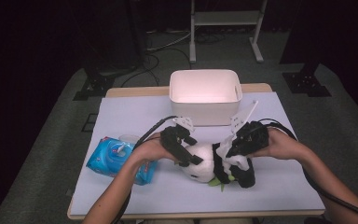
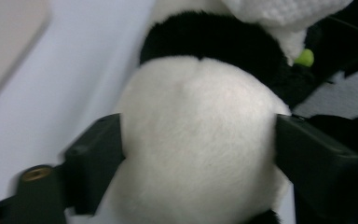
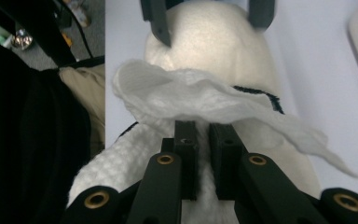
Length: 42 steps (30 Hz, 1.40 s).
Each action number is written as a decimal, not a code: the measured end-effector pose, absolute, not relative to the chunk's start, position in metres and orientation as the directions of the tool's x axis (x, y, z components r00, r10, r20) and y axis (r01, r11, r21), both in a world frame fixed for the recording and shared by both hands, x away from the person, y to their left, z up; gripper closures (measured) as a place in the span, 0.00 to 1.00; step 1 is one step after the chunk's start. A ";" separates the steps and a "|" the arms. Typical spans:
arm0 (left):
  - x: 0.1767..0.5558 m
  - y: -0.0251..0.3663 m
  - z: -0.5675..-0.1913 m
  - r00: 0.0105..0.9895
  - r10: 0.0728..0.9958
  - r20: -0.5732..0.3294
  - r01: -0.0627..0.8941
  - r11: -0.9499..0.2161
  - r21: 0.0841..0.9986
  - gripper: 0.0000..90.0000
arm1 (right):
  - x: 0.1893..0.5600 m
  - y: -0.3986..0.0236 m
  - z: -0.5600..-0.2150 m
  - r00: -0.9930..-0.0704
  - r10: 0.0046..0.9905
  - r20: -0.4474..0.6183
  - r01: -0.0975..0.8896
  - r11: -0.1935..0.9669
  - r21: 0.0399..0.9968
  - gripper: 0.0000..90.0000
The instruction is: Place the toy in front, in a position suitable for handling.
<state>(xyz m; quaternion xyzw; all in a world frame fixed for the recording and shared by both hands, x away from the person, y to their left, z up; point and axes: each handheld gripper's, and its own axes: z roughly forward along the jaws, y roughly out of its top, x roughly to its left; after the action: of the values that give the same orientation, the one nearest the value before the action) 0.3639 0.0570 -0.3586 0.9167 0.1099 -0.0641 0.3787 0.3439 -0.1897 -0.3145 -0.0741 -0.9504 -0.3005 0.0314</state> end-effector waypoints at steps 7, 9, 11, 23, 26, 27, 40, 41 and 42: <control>0.355 0.055 -0.363 0.971 0.150 -0.186 0.238 -0.687 0.686 0.27 | 0.340 -0.171 -0.308 -0.994 0.093 0.055 0.107 0.837 0.537 0.91; 0.352 0.052 -0.364 0.972 0.146 -0.183 0.233 -0.683 0.692 0.27 | 0.342 -0.163 -0.310 -0.995 0.083 0.047 0.095 0.839 0.536 0.91; 0.348 0.050 -0.366 0.974 0.140 -0.176 0.224 -0.687 0.691 0.27 | 0.345 -0.155 -0.313 -0.996 0.079 0.047 0.092 0.840 0.535 0.91; 0.334 0.053 -0.366 0.979 0.141 -0.145 0.202 -0.698 0.687 0.26 | 0.343 -0.186 -0.308 -0.988 0.139 0.065 0.151 0.821 0.550 0.91; 0.332 0.053 -0.366 0.980 0.138 -0.144 0.199 -0.697 0.688 0.25 | 0.341 -0.203 -0.307 -0.983 0.166 0.084 0.184 0.802 0.569 0.91; 0.331 0.052 -0.366 0.979 0.139 -0.146 0.201 -0.697 0.688 0.24 | 0.339 -0.212 -0.307 -0.979 0.181 0.092 0.200 0.791 0.578 0.91; 0.344 0.037 -0.363 0.970 0.166 -0.176 0.241 -0.719 0.652 0.04 | 0.332 -0.210 -0.315 -0.984 0.152 0.097 0.180 0.812 0.555 0.92; 0.346 0.035 -0.365 0.968 0.163 -0.189 0.248 -0.719 0.649 0.03 | 0.332 -0.210 -0.315 -0.983 0.153 0.102 0.184 0.813 0.553 0.92; 0.347 0.032 -0.369 0.965 0.156 -0.211 0.257 -0.720 0.644 0.03 | 0.332 -0.211 -0.317 -0.983 0.152 0.106 0.185 0.813 0.552 0.92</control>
<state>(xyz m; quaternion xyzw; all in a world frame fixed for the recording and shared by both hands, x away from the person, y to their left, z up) 0.3472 0.0317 -0.3688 0.9247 0.1115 -0.0710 0.3570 0.3324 -0.2112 -0.3170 -0.0886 -0.9517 -0.2926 0.0285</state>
